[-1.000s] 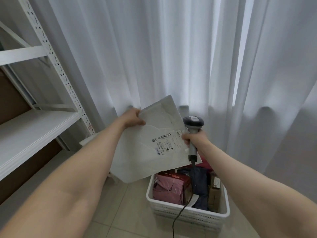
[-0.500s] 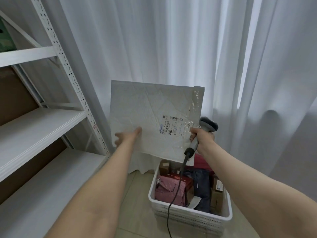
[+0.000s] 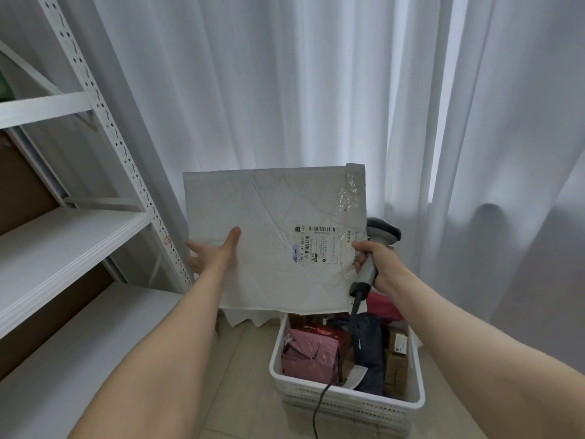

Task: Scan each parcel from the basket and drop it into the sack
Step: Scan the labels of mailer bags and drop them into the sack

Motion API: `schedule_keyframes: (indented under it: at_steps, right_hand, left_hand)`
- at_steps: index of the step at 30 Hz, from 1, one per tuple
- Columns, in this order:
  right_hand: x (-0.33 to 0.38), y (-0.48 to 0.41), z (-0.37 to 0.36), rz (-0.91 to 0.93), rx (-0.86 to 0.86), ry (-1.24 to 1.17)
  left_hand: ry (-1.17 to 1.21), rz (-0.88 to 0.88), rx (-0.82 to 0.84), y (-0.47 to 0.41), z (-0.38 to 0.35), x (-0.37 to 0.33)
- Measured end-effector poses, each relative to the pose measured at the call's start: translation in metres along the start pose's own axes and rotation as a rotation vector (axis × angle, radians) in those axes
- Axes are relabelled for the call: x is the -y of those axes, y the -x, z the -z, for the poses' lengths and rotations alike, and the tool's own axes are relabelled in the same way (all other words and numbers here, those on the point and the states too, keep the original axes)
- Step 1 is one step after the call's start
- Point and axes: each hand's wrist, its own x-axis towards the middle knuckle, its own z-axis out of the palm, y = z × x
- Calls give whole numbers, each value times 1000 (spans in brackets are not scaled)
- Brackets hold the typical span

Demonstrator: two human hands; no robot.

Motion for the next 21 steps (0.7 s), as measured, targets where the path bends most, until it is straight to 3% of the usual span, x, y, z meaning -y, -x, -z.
schedule_keyframes:
  at_steps: [2, 7, 9, 14, 18, 21]
  right_hand:
    - [4, -2, 5, -8, -18, -4]
    - [-3, -3, -4, -7, 10, 76]
    - [-10, -3, -13, -21, 39, 70]
    - [-12, -2, -17, -15, 68, 66]
    - [-13, -5, -11, -32, 42, -61]
    - [-17, -7, -14, -39, 6, -196]
  left_hand:
    - [21, -19, 89, -11, 5, 3]
    - [-73, -18, 607, 11, -9, 2]
    - [-94, -20, 658, 23, -23, 4]
    - [-75, -53, 324, 14, -29, 15]
    - [-37, 238, 114, 3, -16, 25]
    - [-34, 410, 174, 19, -15, 48]
